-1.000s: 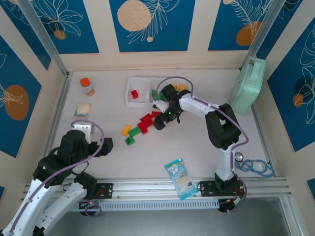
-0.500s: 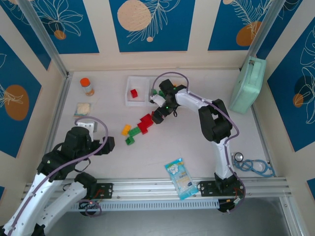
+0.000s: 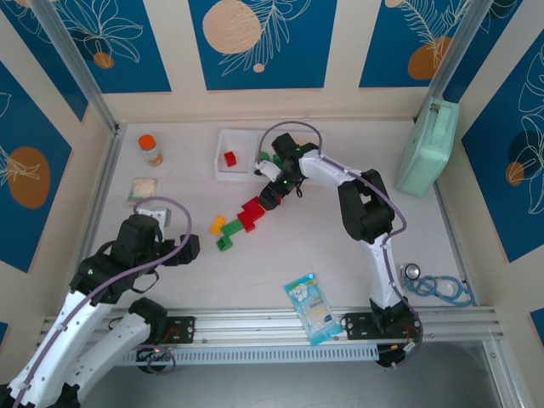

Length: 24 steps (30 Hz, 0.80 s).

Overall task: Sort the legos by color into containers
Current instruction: Pick up the lego from the center of the table.

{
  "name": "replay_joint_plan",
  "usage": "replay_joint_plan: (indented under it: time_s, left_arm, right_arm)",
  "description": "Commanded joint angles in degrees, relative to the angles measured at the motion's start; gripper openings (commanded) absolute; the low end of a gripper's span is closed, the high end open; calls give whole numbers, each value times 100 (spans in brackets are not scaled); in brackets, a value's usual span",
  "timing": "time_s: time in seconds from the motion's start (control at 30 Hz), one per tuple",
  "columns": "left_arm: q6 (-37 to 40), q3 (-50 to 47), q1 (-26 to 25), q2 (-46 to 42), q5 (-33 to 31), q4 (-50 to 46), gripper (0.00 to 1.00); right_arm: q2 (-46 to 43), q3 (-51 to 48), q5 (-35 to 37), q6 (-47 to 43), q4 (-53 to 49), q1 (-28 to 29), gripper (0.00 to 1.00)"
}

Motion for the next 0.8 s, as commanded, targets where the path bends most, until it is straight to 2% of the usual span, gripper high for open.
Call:
replay_joint_plan:
  time_s: [0.0,0.5,0.63,0.77]
  left_arm:
    - [85,-11,97,6,68,27,99]
    - [99,-2,119,81,121,28,99]
    - [97,-2,128,63,120,32,99]
    - [106,-11,127,29,138,36,99]
  right_arm:
    - [129,9,-271,36,-250,-11,86]
    - [-236,-553,-209,551,-525,-168,73]
    - [-372,-828,134,541,-38,-48,70]
    - [-325,-902,830,323,329,182,69]
